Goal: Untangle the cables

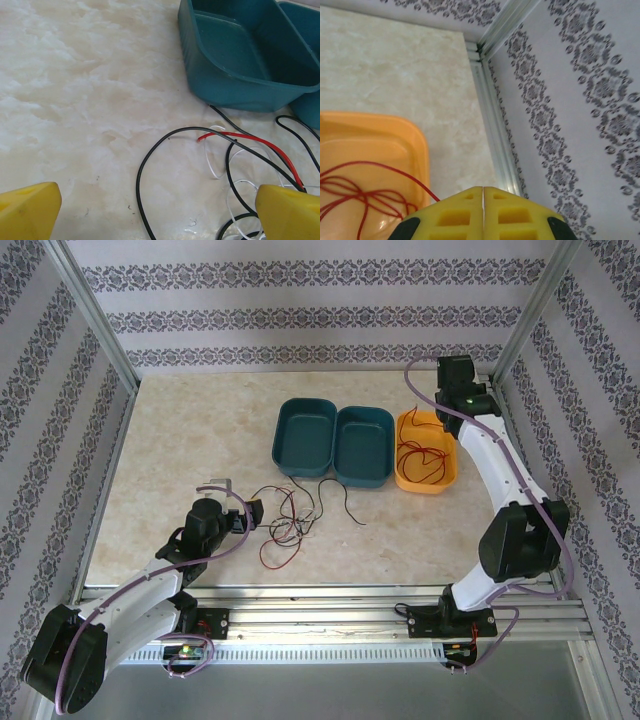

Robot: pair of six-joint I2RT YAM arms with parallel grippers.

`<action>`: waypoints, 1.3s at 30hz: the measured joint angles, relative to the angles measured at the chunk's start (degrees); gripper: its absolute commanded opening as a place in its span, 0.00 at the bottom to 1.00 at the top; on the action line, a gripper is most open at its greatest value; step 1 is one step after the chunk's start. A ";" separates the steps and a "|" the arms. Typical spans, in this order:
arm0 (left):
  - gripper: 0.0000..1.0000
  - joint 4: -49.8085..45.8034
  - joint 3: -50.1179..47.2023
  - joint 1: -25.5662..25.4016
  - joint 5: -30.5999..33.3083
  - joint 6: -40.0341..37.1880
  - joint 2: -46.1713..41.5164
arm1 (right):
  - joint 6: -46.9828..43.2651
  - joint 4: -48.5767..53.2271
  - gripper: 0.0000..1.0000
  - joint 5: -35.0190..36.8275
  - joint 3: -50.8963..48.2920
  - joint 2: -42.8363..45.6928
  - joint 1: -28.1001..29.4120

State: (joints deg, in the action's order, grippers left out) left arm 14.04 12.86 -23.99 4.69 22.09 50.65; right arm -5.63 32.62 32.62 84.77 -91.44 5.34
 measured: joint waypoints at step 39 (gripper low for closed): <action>0.99 0.15 0.00 0.00 -1.49 -0.37 1.90 | 8.94 10.47 0.02 -13.03 6.19 -19.39 0.00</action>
State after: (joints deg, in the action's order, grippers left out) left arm 14.20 12.86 -23.99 3.20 21.71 52.56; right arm 3.31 43.09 19.59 90.96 -110.83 5.34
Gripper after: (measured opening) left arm 0.993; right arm 0.048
